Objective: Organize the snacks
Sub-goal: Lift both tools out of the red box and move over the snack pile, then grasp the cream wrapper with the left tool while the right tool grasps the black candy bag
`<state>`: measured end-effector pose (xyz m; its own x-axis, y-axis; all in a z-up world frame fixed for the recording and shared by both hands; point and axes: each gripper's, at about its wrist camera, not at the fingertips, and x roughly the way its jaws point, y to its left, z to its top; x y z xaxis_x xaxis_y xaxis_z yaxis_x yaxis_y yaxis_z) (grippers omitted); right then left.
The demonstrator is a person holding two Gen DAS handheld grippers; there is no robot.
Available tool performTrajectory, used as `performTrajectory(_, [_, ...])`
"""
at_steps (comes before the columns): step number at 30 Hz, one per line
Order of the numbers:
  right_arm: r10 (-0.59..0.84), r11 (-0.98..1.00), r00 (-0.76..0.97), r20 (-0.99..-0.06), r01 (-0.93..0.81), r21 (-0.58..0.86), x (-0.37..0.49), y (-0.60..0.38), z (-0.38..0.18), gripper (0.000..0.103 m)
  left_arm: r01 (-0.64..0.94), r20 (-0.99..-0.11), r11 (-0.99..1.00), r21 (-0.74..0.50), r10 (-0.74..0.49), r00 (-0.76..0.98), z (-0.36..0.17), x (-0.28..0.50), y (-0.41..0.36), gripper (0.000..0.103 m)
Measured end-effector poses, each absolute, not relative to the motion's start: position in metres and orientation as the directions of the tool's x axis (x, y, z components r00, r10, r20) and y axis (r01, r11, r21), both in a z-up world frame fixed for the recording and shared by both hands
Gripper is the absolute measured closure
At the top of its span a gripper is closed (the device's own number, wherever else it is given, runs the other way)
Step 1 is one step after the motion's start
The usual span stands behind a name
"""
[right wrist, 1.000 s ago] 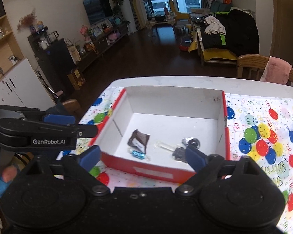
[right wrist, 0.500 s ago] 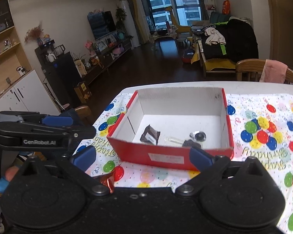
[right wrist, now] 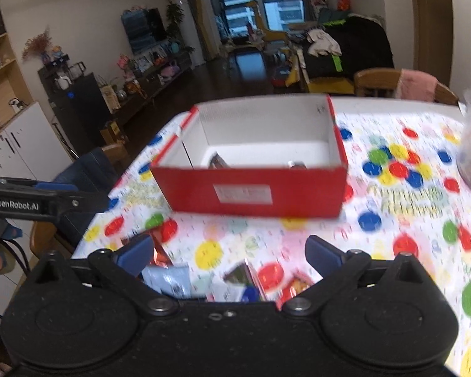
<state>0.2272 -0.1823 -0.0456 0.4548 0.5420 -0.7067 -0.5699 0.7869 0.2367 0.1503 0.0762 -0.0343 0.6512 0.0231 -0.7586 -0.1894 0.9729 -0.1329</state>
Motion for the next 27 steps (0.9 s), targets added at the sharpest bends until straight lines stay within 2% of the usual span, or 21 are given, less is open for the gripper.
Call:
performTrajectory(13, [0.518, 0.725, 0.329, -0.790, -0.659, 0.200, 0.186, -0.160, -0.088, 0.003, -0.370, -0.897, 0.904, -0.213, -0.031, 0.441, -0.108, 0.144, 0.083, 0.020])
performTrajectory(20, [0.506, 0.686, 0.274, -0.818, -0.703, 0.189, 0.174, -0.133, -0.106, 0.010, -0.444, -0.927, 0.871, -0.210, -0.033, 0.373, -0.129, 0.145, 0.087, 0.020])
performTrajectory(27, [0.474, 0.660, 0.239, -0.848, -0.734, 0.162, 0.167, -0.113, -0.121, 0.025, -0.489, -0.938, 0.837, -0.248, -0.081, 0.337, -0.143, 0.150, 0.091, 0.020])
